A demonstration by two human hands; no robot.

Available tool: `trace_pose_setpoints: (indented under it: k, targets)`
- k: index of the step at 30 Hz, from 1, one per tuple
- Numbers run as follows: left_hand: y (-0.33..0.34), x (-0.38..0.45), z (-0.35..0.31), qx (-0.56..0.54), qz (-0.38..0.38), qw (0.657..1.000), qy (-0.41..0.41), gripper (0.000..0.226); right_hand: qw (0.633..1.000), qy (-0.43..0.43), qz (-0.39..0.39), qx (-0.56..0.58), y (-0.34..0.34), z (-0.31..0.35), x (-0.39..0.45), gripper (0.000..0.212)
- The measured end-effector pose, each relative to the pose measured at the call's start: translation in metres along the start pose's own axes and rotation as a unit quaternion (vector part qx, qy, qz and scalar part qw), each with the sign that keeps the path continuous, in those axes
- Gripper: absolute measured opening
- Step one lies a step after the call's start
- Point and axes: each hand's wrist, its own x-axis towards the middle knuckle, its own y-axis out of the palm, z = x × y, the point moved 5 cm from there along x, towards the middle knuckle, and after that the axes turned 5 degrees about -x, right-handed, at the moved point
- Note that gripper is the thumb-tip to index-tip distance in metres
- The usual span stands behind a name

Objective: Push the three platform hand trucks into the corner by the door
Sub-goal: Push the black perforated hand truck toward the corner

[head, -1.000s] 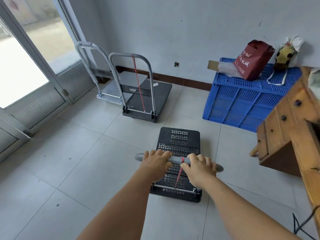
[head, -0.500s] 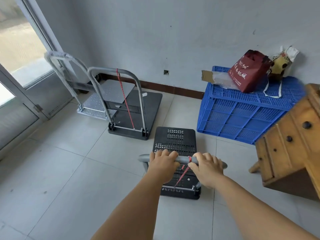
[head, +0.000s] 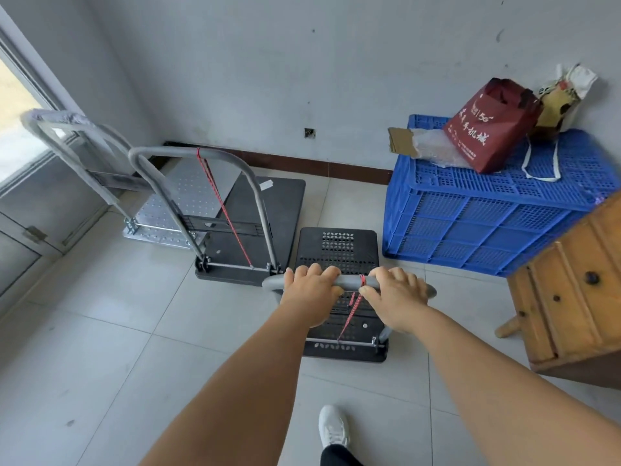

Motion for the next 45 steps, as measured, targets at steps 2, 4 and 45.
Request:
trace_pose_setpoints:
  k: [2,4,45]
  targets:
    - [-0.007,0.019,0.001,0.002,0.004,1.0,0.0,0.035,1.0,-0.001,-0.004,0.001,-0.007,-0.001,0.019,0.042]
    - [-0.014,0.039,0.0,0.004,0.008,1.0,-0.002,0.035,1.0,-0.005,-0.005,0.002,-0.016,-0.003,0.039,0.041]
    - [-0.231,-0.011,0.394,-0.206,-0.181,0.954,-0.121,0.06,0.966,-0.174,-0.08,0.173,-0.092,0.441,0.125,0.057]
